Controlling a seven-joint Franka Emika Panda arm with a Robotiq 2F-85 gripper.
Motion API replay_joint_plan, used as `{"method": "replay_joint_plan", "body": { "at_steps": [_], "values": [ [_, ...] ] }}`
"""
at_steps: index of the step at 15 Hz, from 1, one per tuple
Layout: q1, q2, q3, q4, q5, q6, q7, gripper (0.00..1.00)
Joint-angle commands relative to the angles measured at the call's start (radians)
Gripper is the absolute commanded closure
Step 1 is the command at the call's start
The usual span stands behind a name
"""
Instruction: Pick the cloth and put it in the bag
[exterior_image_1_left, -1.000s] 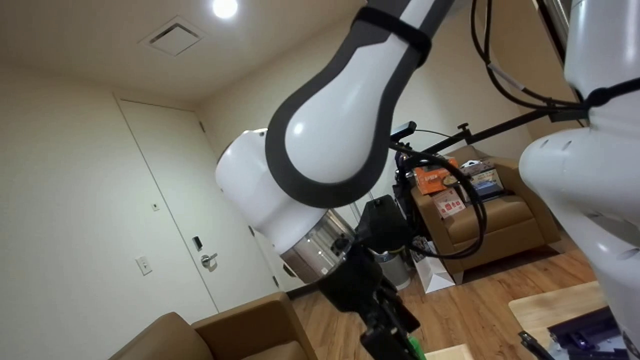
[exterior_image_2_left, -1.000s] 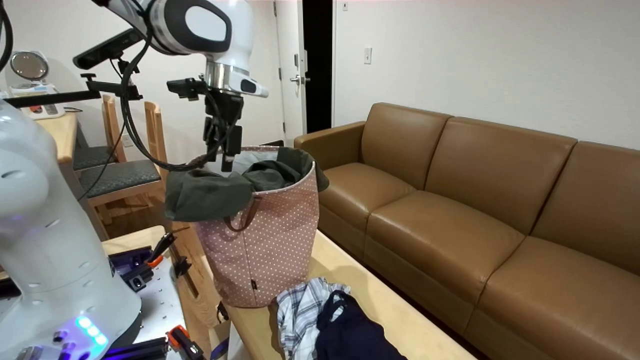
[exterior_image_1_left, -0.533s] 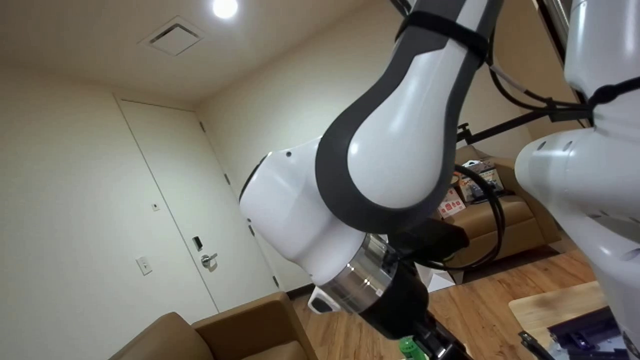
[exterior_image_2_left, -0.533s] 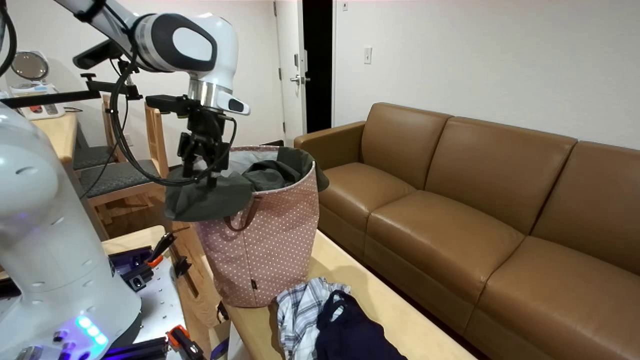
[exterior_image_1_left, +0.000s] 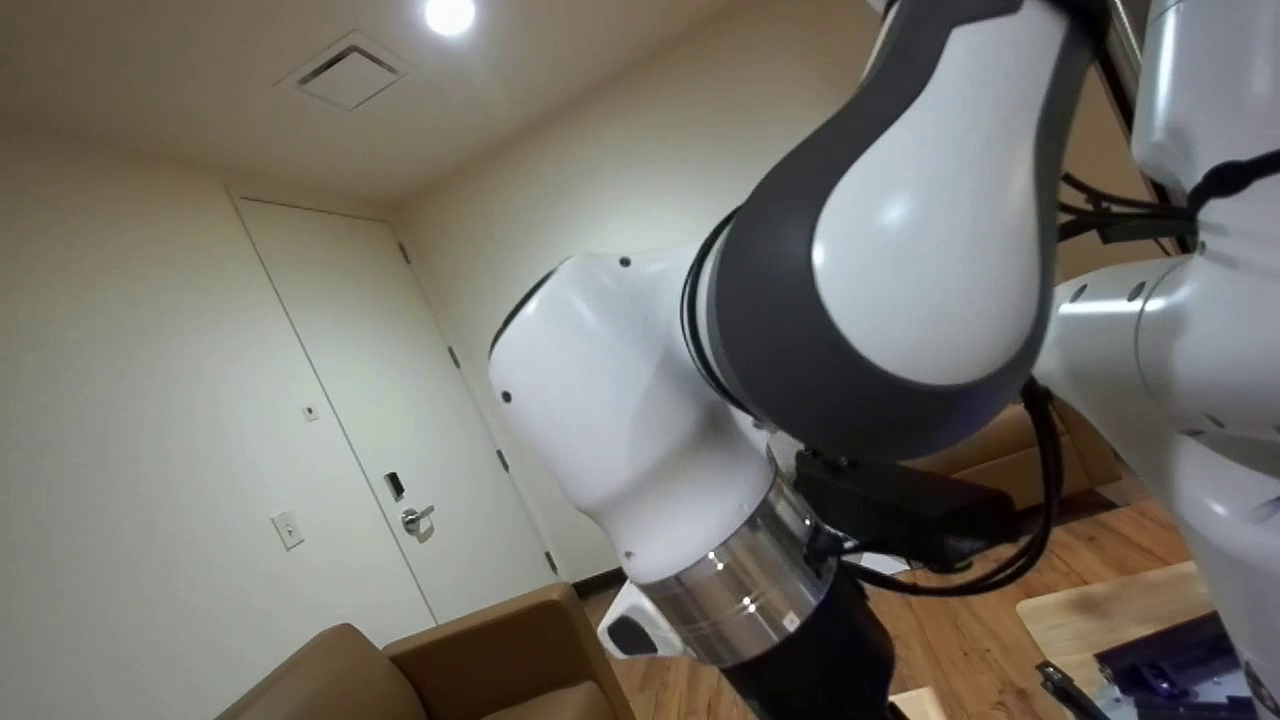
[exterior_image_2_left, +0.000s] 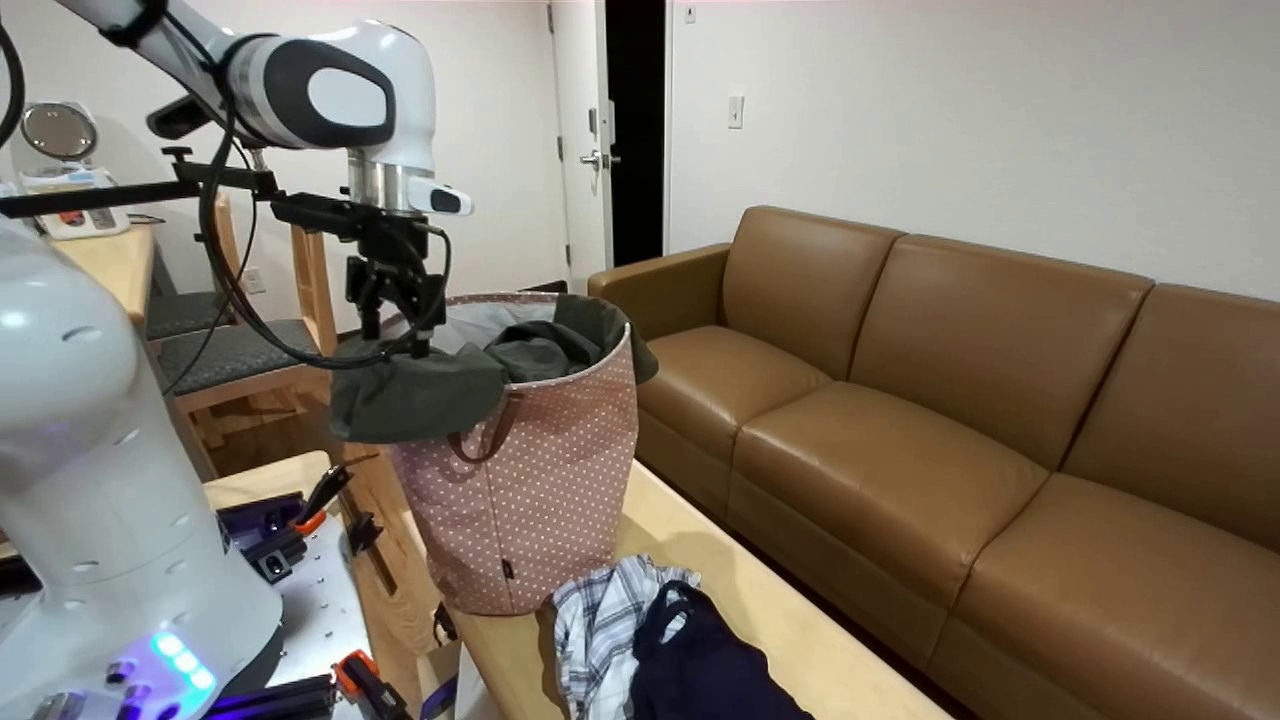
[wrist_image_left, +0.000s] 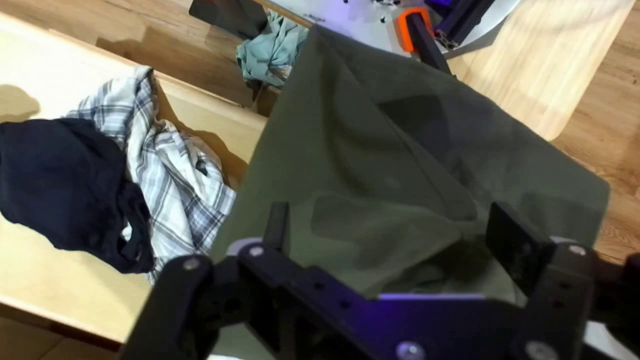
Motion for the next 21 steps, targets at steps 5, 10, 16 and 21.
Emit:
{"method": "replay_joint_plan", "body": {
  "at_steps": [5,10,16,21],
  "values": [
    [0.021,0.02,0.148,0.014,-0.042,-0.008,0.21,0.0],
    [-0.006,0.053,0.144,0.01,-0.043,-0.025,0.285,0.0],
    [-0.045,0.104,0.138,0.01,-0.149,0.07,0.258,0.0],
    [-0.043,0.136,0.121,0.011,-0.148,0.081,0.248,0.4]
  ]
}}
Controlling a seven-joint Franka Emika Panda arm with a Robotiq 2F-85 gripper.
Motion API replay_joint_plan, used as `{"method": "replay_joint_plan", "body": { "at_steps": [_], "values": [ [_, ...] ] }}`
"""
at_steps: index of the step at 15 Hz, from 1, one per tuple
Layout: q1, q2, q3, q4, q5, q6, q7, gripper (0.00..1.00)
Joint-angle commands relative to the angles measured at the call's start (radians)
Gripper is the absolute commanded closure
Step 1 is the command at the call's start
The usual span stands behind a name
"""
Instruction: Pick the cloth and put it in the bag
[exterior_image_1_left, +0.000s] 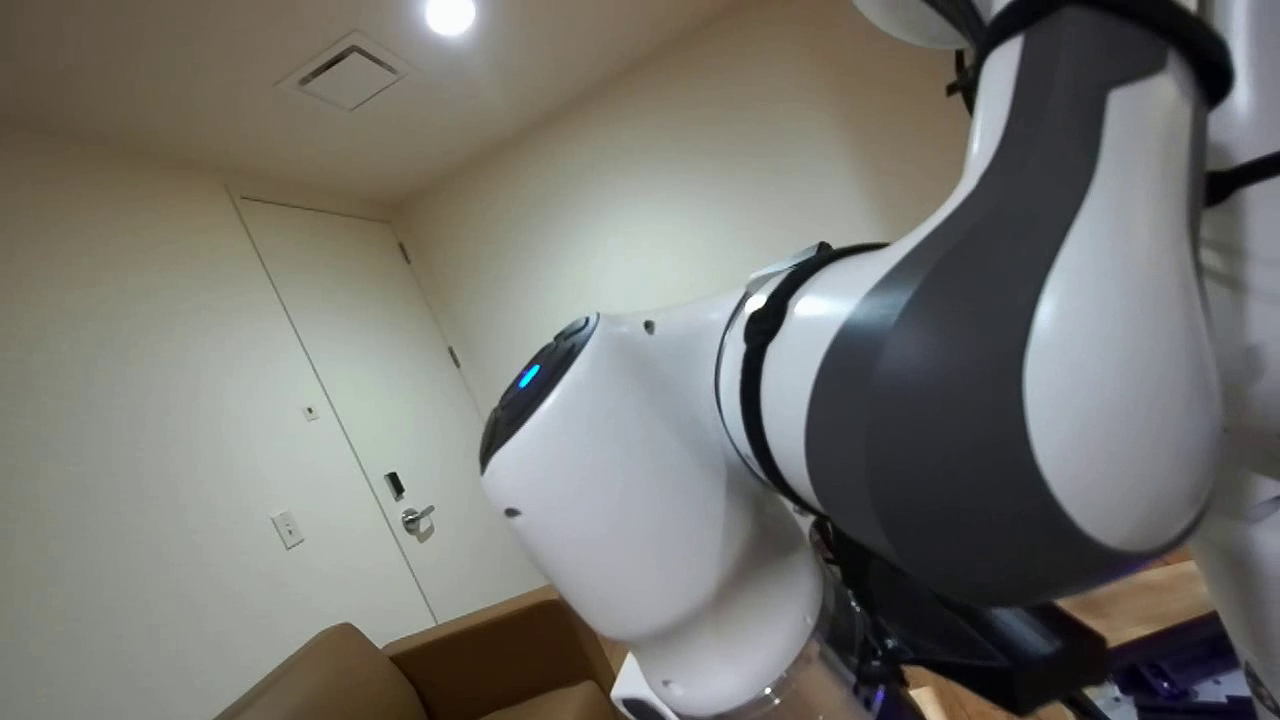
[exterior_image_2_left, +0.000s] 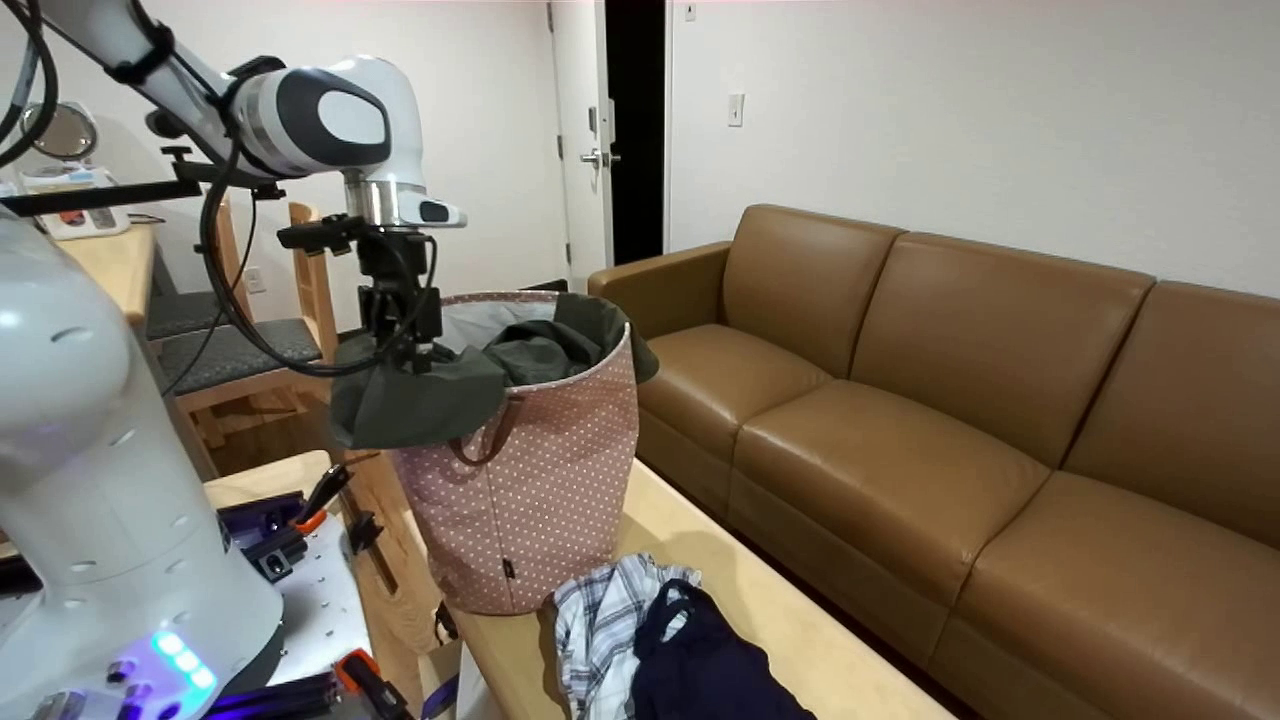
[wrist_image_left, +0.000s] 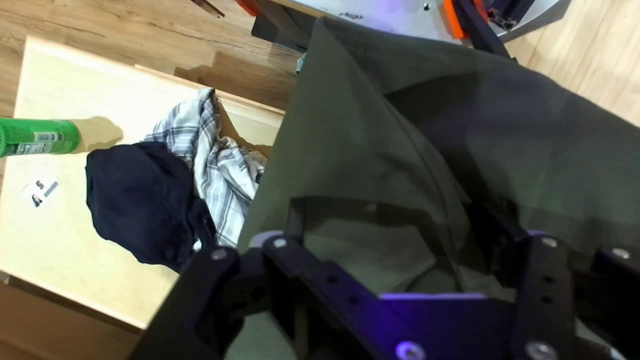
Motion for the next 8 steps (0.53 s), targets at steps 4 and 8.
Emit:
{"method": "replay_joint_plan", "body": {
  "at_steps": [4,8],
  "values": [
    [-0.009,0.042,-0.025,0.002,-0.007,0.015,-0.018,0.66],
    [-0.015,0.034,-0.044,0.002,-0.004,0.012,-0.015,0.92]
  ]
}}
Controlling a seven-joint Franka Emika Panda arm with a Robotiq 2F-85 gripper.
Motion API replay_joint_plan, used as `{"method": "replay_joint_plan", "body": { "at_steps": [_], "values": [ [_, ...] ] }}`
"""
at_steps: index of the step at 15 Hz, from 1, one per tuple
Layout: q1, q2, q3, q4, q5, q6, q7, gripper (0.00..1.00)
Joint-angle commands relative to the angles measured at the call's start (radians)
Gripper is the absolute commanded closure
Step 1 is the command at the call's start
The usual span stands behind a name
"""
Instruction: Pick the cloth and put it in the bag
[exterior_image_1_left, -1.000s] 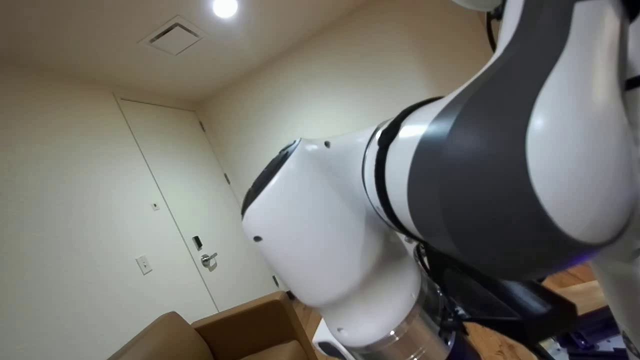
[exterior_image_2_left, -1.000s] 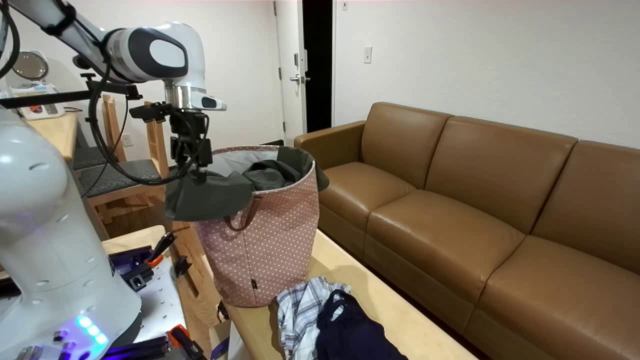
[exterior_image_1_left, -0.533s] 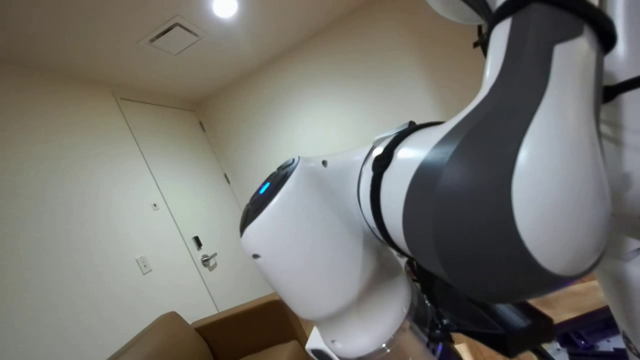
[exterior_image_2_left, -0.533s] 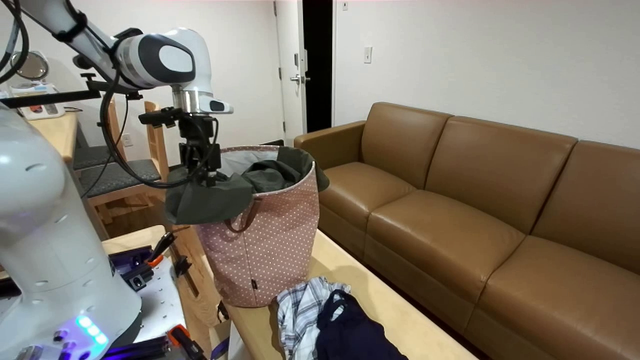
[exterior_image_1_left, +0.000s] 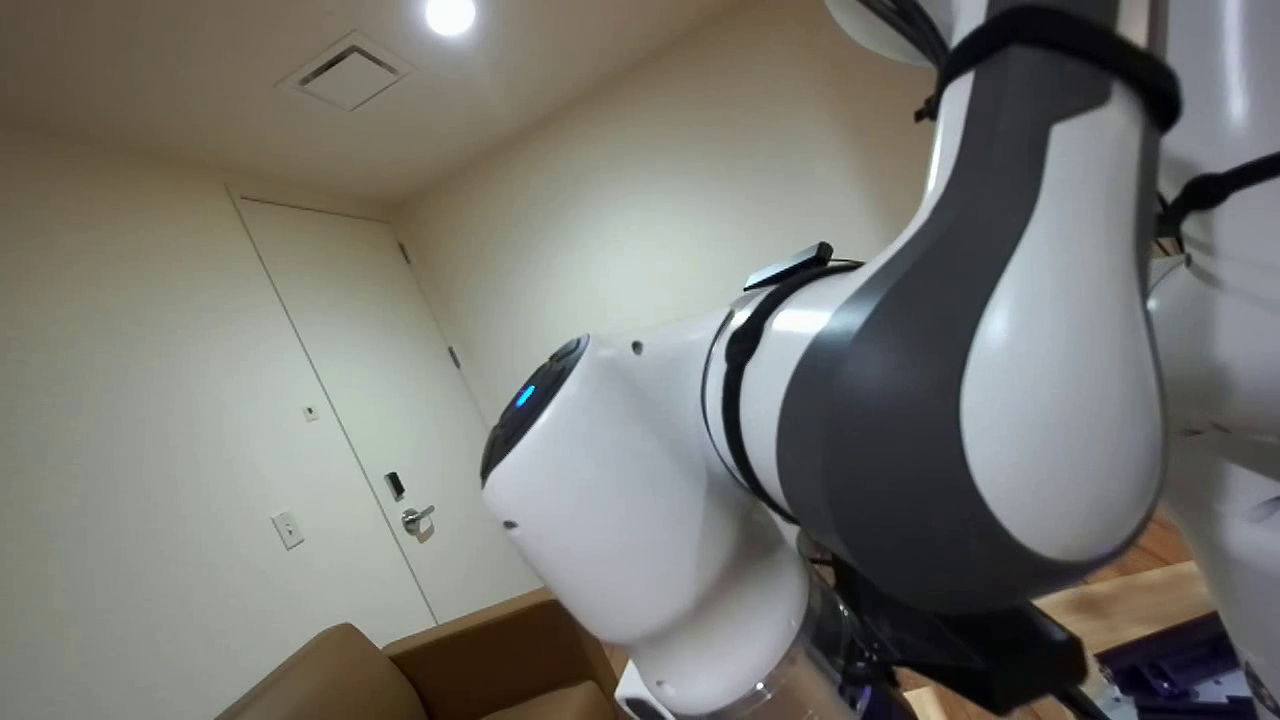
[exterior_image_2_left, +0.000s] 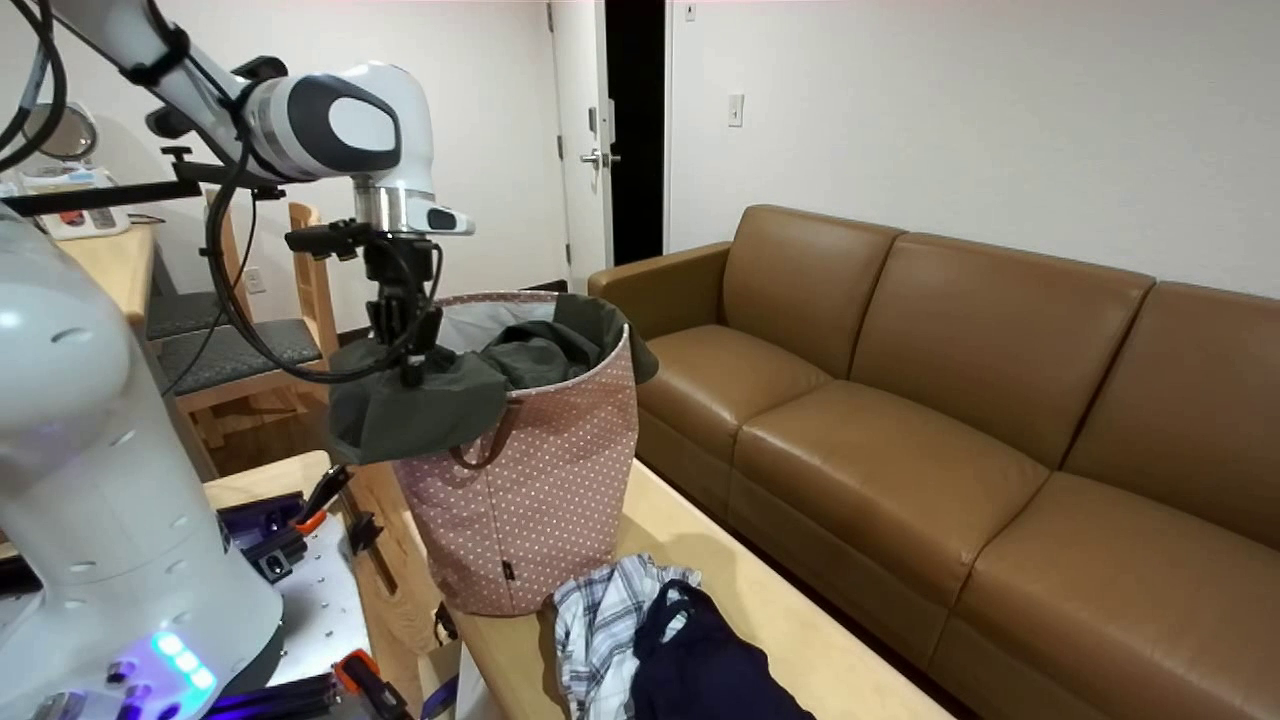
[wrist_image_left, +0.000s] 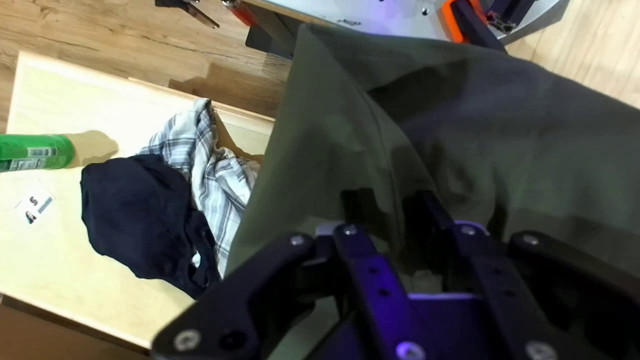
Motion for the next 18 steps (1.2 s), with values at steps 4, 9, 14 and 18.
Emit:
{"method": "replay_joint_plan", "body": {
  "at_steps": [4,9,14,18],
  "values": [
    [-0.029,-0.057,-0.028,0.004,-0.012,0.03,0.008,0.99],
    [-0.016,-0.192,-0.012,0.066,-0.004,0.096,0.029,0.96],
    [-0.038,-0.223,0.06,0.176,-0.077,0.213,0.018,0.96],
    [-0.041,-0.156,0.071,0.208,-0.077,0.252,0.01,0.71]
  ]
}}
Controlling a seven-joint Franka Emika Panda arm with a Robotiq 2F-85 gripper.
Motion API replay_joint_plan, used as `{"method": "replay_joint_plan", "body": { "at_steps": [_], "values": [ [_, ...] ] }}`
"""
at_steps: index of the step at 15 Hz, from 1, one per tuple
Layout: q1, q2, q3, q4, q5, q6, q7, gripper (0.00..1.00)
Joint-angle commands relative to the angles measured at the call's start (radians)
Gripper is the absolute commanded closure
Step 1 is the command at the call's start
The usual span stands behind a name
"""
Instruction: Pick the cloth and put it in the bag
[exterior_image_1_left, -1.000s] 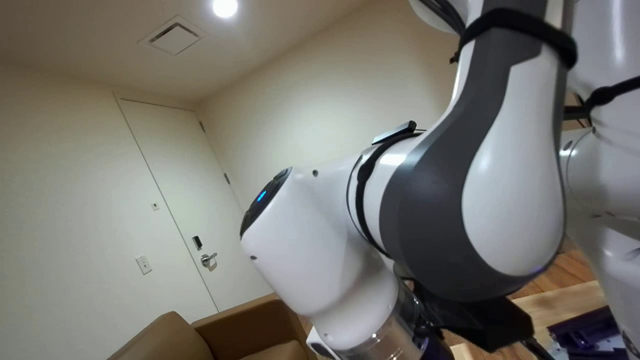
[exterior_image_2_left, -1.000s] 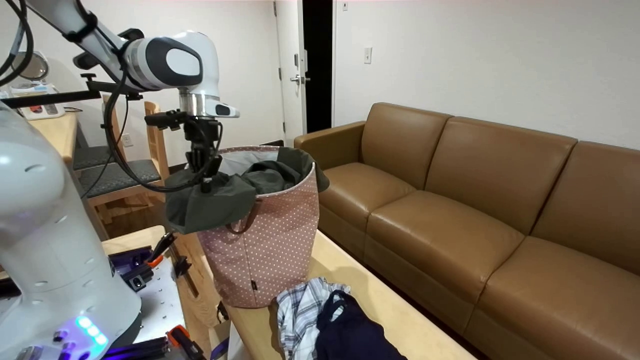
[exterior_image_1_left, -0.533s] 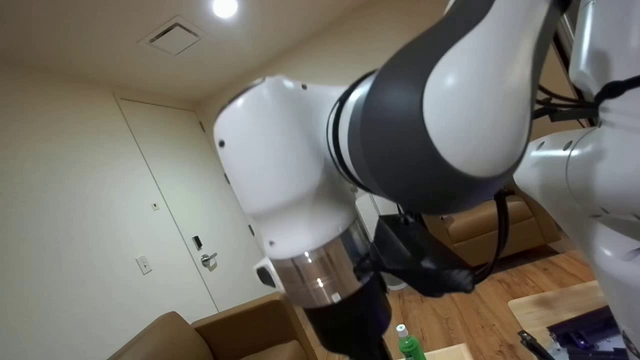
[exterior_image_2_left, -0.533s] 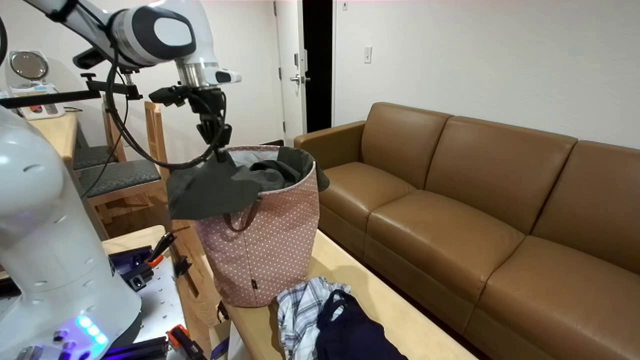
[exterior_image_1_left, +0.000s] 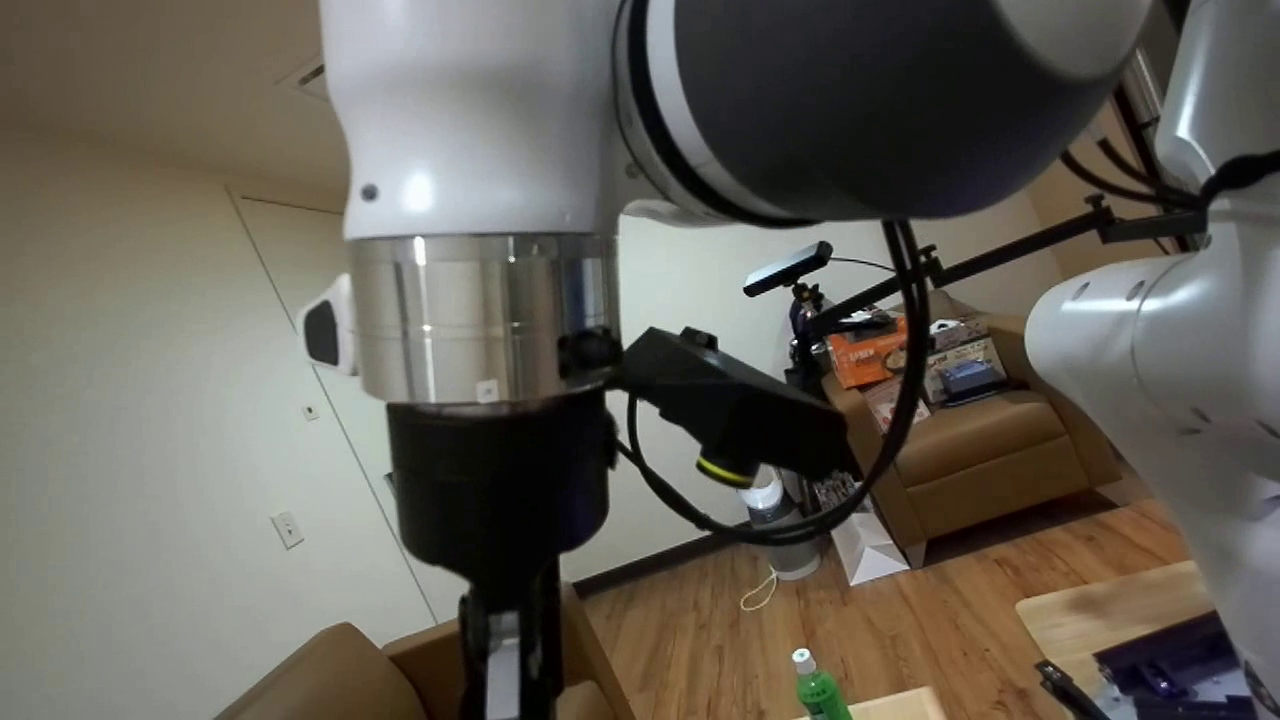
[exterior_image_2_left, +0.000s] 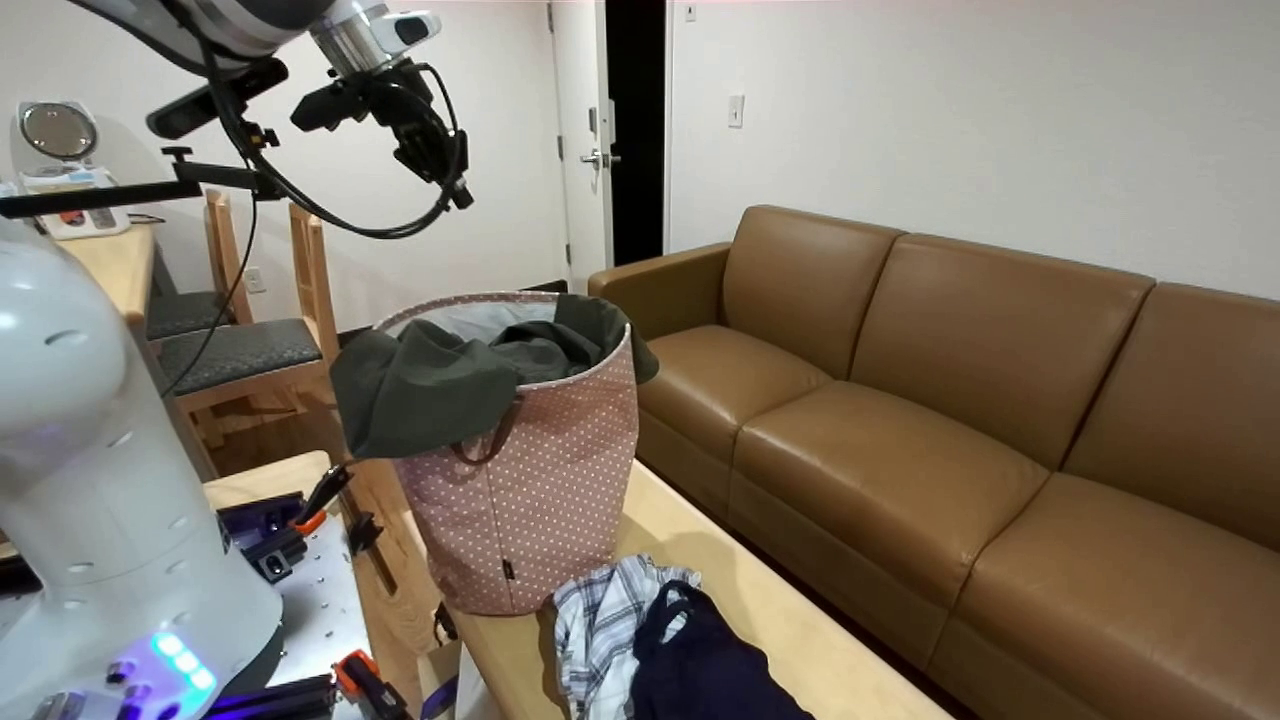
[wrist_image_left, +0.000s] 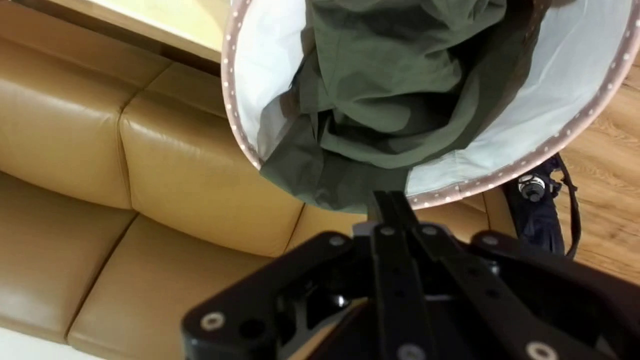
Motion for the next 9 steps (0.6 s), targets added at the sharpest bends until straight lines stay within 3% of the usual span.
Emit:
{"method": "replay_joint_plan", "body": {
  "at_steps": [1,6,9],
  "values": [
    [-0.042,0.061,0.0,-0.001,-0.009,-0.036,0.031,0.69],
    [-0.143,0.048,-0.012,-0.068,-0.064,-0.19,0.118,0.38],
    [-0.156,0.094,-0.009,-0.081,-0.075,-0.328,0.141,0.19]
  ]
}}
